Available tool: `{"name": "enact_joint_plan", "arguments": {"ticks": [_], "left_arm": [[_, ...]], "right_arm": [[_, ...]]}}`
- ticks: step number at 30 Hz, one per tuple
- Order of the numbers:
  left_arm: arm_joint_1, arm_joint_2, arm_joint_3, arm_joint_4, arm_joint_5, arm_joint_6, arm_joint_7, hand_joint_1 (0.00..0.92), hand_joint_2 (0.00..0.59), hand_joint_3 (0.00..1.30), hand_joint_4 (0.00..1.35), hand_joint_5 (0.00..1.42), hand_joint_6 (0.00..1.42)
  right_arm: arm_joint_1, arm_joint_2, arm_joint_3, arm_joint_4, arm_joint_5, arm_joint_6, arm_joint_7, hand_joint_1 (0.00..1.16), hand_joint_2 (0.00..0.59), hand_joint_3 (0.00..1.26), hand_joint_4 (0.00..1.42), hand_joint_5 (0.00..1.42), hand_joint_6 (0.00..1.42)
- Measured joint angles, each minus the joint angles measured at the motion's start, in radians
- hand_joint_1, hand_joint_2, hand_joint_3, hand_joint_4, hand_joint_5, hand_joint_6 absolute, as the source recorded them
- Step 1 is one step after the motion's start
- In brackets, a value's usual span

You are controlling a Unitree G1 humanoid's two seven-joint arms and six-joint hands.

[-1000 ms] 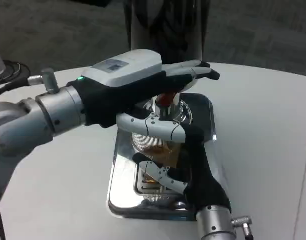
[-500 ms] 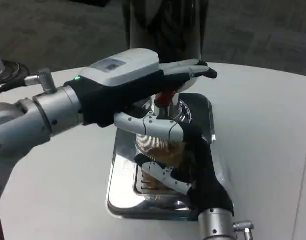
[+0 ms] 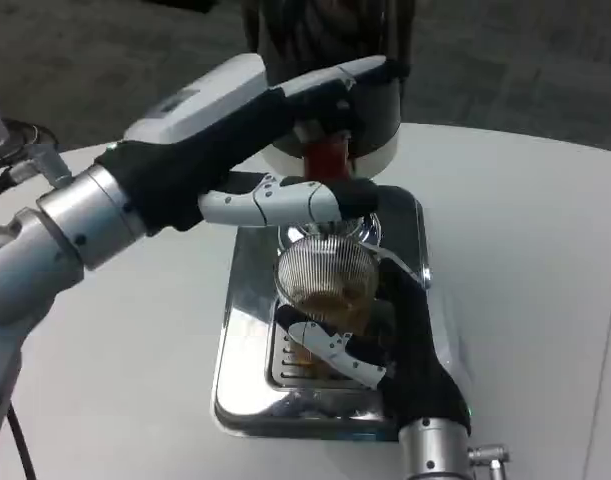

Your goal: Grasp the cup under the faucet to collect the drink, then remove the cup.

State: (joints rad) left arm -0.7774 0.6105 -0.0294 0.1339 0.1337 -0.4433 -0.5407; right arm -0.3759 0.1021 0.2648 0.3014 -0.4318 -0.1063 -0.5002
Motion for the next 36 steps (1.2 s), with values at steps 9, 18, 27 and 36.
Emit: {"name": "enact_joint_plan", "arguments": {"ticks": [9,18,27,36], "left_arm": [[0.001,-0.008,0.042,-0.007,-0.043,-0.003,0.012,0.0,0.103,0.17,0.16,0.27,0.4],[0.032,-0.008,0.066,-0.015,-0.056,-0.017,0.025,0.0,0.105,0.18,0.19,0.28,0.42],[0.088,-0.008,0.111,-0.049,-0.085,-0.011,0.038,0.0,0.108,0.19,0.2,0.29,0.43],[0.172,-0.006,0.18,-0.122,-0.124,0.024,0.062,0.0,0.108,0.19,0.21,0.3,0.43]], "right_arm": [[0.003,0.0,-0.009,-0.003,0.0,-0.006,-0.011,0.86,0.168,0.82,0.99,1.02,0.58],[0.058,-0.018,-0.016,-0.078,0.008,-0.006,0.014,0.86,0.161,0.89,1.05,1.07,0.63],[0.152,-0.042,-0.026,-0.197,0.009,-0.006,0.077,0.86,0.151,0.94,1.09,1.11,0.67],[0.234,-0.061,-0.029,-0.291,0.022,-0.006,0.137,0.86,0.151,0.95,1.11,1.15,0.69]]}}
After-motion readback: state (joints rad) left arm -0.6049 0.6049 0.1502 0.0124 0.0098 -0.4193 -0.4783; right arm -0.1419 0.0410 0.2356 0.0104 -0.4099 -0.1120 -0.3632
